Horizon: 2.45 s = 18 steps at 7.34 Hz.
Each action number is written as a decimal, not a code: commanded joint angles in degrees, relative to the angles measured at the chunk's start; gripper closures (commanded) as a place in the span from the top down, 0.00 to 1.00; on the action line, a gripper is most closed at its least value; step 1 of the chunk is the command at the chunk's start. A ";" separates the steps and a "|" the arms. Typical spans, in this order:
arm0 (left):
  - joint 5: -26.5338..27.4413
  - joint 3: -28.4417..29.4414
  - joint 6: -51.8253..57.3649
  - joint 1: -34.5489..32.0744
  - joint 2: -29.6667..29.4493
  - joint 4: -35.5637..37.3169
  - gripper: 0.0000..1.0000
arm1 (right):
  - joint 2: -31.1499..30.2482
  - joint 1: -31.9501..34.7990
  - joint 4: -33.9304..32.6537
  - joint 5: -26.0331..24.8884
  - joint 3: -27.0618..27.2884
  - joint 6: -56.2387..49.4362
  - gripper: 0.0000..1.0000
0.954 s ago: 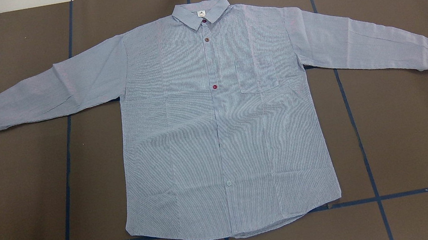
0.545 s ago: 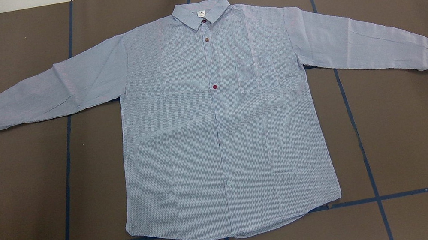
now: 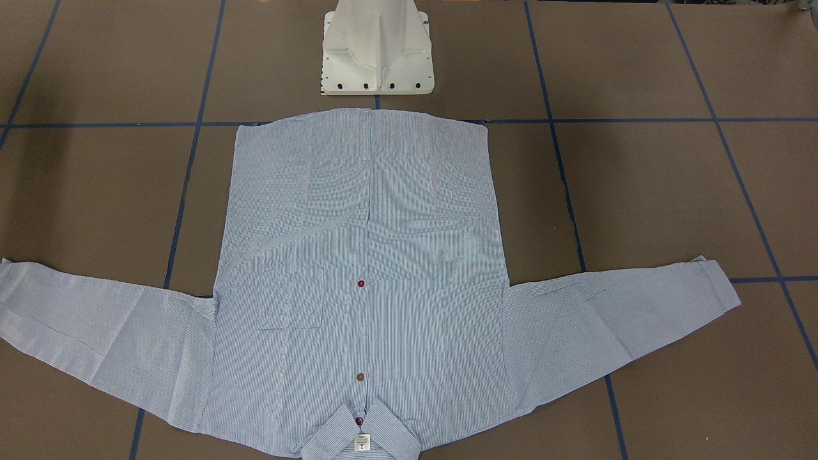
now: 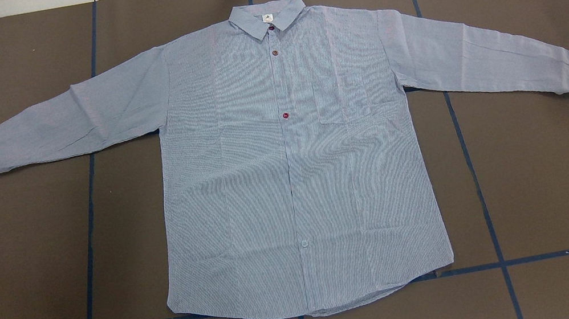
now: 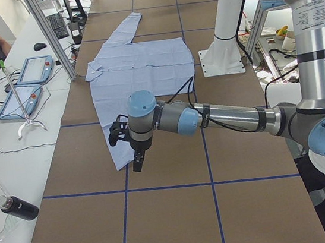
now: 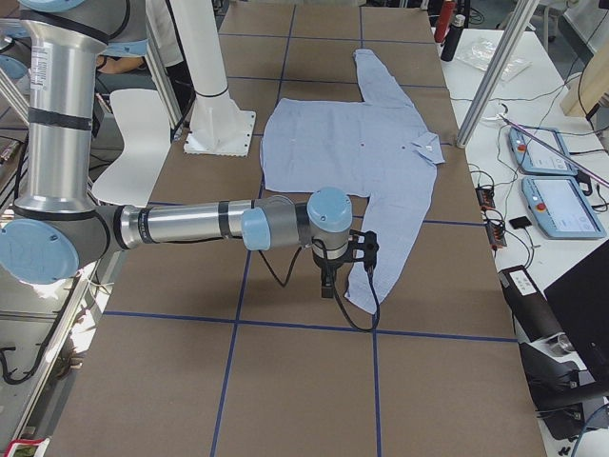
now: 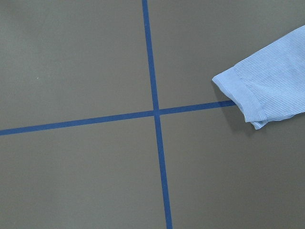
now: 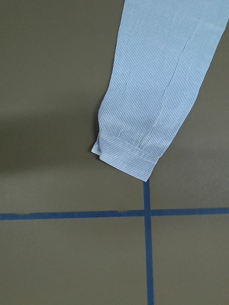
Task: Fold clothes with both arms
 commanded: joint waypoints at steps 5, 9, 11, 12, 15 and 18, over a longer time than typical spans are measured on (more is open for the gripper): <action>-1.07 1.65 0.05 0.17 -2.52 -4.69 0.99 | 4.51 -10.47 30.12 -4.67 -20.90 15.87 1.00; -1.15 0.77 -0.03 0.17 -2.25 -4.87 0.99 | 7.15 -17.87 30.31 -11.54 -21.43 28.56 1.00; -1.15 0.33 -0.38 0.17 -2.43 -4.87 0.99 | 7.85 -18.05 30.40 -11.63 -22.91 27.86 0.99; -1.15 0.33 -0.47 0.17 -2.52 -4.78 0.99 | 9.51 -18.05 30.40 -11.54 -24.93 25.85 0.99; -1.15 0.24 -0.47 0.17 -2.60 -4.78 0.99 | 11.72 -18.05 30.23 -10.76 -28.63 19.59 0.98; -1.07 -0.37 -0.47 0.17 -2.60 -4.69 0.99 | 11.64 -17.87 30.22 -6.10 -28.55 19.94 0.83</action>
